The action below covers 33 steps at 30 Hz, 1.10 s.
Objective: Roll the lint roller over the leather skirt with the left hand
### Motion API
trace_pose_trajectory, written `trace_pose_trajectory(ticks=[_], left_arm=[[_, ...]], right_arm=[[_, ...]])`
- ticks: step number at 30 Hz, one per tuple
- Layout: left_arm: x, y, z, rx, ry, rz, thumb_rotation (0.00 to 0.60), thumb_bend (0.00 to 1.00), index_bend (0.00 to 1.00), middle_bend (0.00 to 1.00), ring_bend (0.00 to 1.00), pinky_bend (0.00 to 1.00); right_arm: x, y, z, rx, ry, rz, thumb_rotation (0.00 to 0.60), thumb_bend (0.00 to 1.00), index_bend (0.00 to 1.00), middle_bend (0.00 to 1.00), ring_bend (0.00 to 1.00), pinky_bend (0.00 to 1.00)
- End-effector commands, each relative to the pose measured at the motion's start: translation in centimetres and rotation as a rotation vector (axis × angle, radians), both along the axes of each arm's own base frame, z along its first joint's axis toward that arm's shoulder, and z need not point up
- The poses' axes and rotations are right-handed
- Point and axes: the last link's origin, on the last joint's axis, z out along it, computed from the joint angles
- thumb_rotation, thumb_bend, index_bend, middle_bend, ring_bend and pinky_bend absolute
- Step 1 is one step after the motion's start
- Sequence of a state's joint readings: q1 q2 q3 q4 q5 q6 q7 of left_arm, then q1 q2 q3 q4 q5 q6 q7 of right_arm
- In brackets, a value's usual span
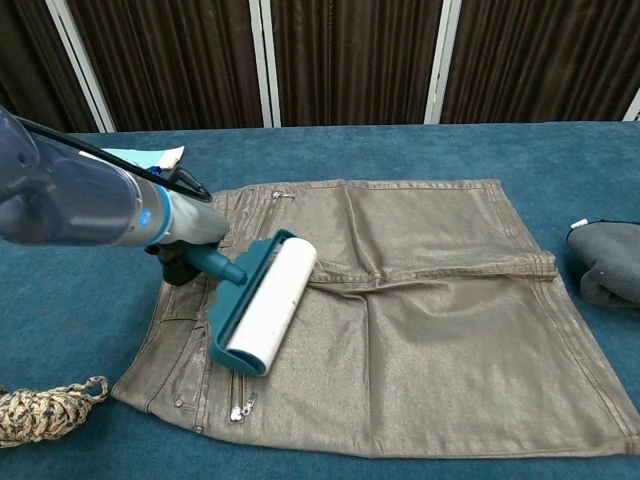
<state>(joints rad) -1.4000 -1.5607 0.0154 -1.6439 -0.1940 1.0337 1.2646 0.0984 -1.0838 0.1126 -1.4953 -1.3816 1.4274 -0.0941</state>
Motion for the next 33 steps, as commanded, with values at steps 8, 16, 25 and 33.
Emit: trace_pose_trajectory(ticks=[8,16,25,33], left_arm=[[-5.9,2.3,5.1,0.102,0.013,0.099,0.600,1.00,1.00,0.97,0.80,0.88],[-8.9,2.8,8.5,0.159,-0.064,0.170,0.600,1.00,1.00,0.97,0.80,0.88],[-14.7,2.2,9.6,0.166,-0.073,0.247,0.600,1.00,1.00,0.97,0.80,0.88],[-17.3,2.3,8.5,0.163,-0.154,0.220,0.600,0.95,0.93,0.89,0.75,0.84]], right_arm=[[0.4,0.0,-0.5,0.012,0.011,0.009,0.600,0.00,0.00,0.00,0.00,0.00],[0.7,0.0,-0.8,0.021,0.014,0.018,0.600,0.00,0.00,0.00,0.00,0.00],[0.9,0.1,-0.9,0.028,0.014,0.026,0.600,0.00,0.00,0.00,0.00,0.00],[1.0,0.3,-1.0,0.026,0.018,0.029,0.600,0.00,0.00,0.00,0.00,0.00]])
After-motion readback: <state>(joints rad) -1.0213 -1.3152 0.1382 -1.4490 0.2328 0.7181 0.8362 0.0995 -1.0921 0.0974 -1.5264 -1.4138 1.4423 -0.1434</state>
